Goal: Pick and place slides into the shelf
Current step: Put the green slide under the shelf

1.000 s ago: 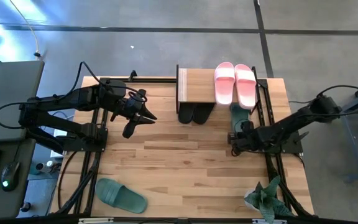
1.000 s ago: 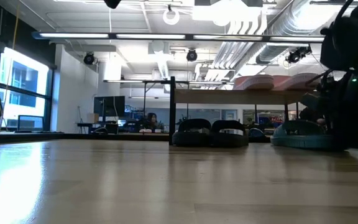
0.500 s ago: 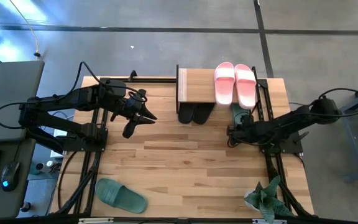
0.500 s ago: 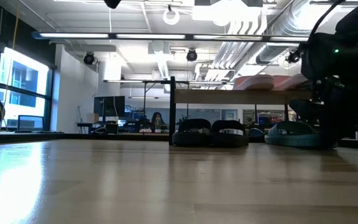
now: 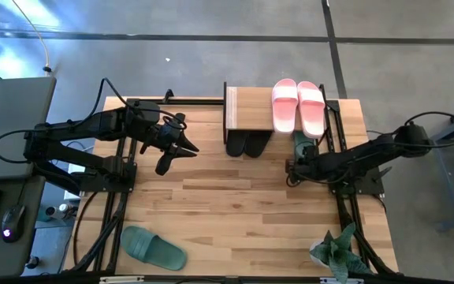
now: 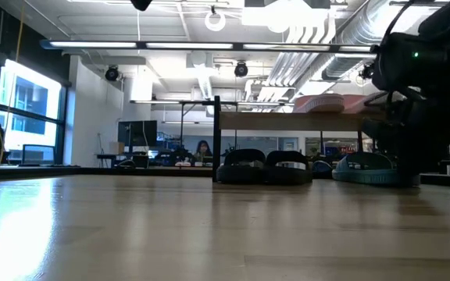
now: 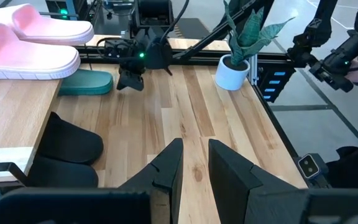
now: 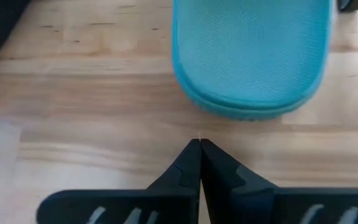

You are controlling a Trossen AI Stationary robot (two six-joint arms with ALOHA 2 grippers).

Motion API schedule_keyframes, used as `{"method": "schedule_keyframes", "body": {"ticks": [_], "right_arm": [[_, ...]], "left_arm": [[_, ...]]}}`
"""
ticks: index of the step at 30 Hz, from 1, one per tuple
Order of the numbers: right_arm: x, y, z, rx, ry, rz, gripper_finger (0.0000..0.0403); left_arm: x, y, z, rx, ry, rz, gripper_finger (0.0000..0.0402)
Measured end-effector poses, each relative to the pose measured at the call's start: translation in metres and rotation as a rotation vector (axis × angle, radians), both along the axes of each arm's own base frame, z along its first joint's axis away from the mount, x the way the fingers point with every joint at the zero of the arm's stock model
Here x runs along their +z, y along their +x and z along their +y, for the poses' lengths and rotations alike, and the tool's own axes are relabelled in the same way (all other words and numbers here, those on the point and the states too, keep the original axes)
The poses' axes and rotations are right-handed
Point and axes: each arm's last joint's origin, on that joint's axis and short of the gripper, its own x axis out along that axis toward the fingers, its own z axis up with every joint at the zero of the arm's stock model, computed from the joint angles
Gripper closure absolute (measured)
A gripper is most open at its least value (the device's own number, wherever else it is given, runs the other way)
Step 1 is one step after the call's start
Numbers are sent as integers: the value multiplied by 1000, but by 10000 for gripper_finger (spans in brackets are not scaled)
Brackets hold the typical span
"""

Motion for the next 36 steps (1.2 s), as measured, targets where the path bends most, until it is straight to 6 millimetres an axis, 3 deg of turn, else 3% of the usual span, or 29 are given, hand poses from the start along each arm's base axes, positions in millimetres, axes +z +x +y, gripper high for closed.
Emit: {"method": "schedule_keyframes", "body": {"ticks": [6,10,19,22,29,33,36], "right_arm": [[16,3,8,31,8,56,403],[30,16,18,196,80,48,403],[88,41,40,521,-19,-50,403],[105,42,40,573,-74,-11,403],[130,32,35,618,-174,151,403],[140,23,34,701,-193,186,403],[149,14,34,782,-211,168,403]], "left_arm": [[0,0,0,0,-3,0,339],[0,0,-1,-26,-19,-2,339],[9,-2,-15,-235,-247,-11,339],[14,-4,-24,-123,-295,39,339],[9,-11,-53,426,-193,297,339],[11,-4,-78,546,-225,357,339],[6,12,-97,584,-225,446,345]]}}
